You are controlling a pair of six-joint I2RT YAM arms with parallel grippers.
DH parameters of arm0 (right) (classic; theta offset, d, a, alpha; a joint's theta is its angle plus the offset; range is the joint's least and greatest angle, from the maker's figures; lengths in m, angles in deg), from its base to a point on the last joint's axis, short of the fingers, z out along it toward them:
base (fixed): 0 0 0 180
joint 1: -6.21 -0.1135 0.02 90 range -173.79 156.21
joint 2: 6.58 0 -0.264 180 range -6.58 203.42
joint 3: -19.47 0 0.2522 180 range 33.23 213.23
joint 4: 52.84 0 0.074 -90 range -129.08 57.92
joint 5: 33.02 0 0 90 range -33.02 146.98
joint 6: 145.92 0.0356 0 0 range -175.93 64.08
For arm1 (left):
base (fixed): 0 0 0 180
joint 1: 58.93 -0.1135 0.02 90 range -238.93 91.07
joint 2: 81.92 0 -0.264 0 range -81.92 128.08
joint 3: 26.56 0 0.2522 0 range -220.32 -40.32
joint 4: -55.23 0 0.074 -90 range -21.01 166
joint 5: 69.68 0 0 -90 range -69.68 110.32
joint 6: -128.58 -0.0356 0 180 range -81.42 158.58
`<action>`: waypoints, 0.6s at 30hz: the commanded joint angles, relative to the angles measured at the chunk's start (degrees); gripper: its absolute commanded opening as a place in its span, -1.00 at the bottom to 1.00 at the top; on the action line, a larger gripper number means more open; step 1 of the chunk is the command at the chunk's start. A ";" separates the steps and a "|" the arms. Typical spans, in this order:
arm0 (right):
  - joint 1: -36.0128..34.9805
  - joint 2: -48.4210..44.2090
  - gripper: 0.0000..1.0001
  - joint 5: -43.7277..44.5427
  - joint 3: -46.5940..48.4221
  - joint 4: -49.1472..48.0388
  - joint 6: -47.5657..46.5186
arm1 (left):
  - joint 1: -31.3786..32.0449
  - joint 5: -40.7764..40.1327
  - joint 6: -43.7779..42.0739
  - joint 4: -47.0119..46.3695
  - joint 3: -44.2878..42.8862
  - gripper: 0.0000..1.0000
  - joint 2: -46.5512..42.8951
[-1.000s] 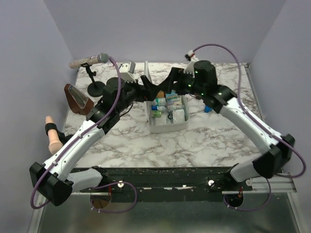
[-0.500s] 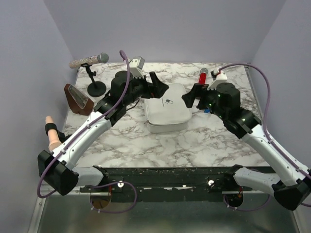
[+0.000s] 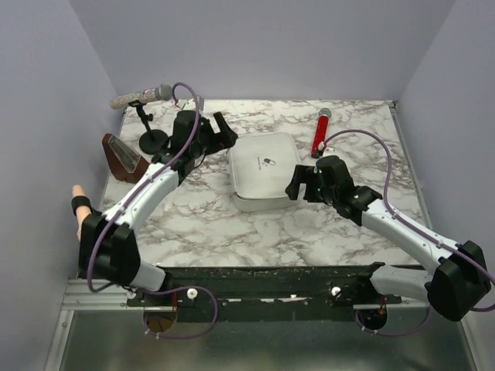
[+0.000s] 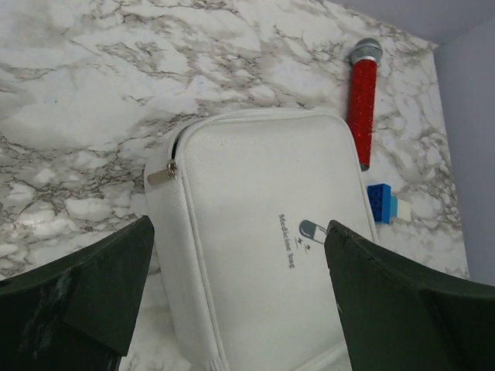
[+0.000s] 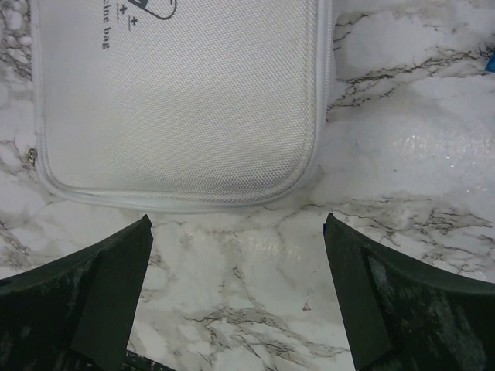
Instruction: Organize the medicine kit
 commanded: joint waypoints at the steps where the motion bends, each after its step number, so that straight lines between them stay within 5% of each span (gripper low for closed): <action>1: 0.73 -1.58 1.00 -0.76 -2.22 -3.98 2.10 | -2.64 8.65 -0.46 -1.85 -9.79 0.98 13.84; 11: 0.73 -14.59 0.71 -14.73 -15.48 -10.04 7.11 | -8.26 17.80 2.25 -3.07 -32.57 0.98 39.60; 18: 0.64 -10.21 0.80 -18.61 -18.40 -11.45 10.10 | -8.35 21.83 -2.32 5.98 -49.71 0.98 53.06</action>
